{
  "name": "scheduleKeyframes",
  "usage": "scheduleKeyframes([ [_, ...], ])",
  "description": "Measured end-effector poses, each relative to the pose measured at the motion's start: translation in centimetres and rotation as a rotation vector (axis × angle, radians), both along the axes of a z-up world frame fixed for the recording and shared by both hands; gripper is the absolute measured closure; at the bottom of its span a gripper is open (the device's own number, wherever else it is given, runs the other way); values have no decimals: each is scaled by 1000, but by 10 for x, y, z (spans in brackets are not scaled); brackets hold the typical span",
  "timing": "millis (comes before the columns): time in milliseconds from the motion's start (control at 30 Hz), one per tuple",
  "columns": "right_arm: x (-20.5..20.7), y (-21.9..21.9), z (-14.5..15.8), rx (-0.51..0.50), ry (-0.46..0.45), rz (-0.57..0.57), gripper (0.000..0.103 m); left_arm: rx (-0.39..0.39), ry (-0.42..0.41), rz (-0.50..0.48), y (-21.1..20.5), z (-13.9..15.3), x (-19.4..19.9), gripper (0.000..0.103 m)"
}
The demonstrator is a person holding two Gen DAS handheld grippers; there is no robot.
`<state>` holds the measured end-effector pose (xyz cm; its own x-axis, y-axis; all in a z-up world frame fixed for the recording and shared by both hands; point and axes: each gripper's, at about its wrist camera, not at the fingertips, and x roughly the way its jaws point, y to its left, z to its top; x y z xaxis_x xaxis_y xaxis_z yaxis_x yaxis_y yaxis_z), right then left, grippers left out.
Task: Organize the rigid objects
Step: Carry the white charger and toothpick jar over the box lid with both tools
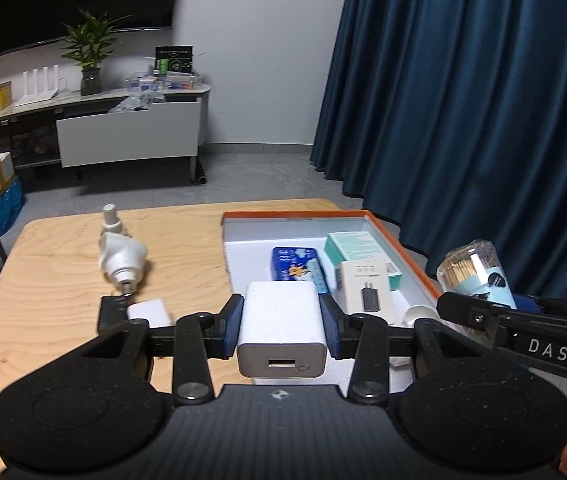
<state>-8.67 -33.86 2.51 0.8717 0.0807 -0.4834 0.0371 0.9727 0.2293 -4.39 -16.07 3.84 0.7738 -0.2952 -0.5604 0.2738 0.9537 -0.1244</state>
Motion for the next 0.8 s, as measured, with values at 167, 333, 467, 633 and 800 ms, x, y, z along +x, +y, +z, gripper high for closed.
scheduleKeyframes([
  [167, 1, -6, 1, -3, -4, -11, 46, -2, -2, -24, -11, 1, 4, 62],
  [333, 4, -9, 3, -5, -11, -14, 46, -2, -3, -37, -18, 1, 8, 62],
  [467, 7, -10, 6, -10, -19, -12, 46, 1, -3, -42, -22, 2, 12, 62],
  [633, 10, -13, 7, -8, -20, -12, 46, 0, -3, -45, -25, 2, 17, 62],
  [800, 11, -13, 8, -13, -24, -10, 46, 1, -6, -46, -28, 3, 21, 62],
])
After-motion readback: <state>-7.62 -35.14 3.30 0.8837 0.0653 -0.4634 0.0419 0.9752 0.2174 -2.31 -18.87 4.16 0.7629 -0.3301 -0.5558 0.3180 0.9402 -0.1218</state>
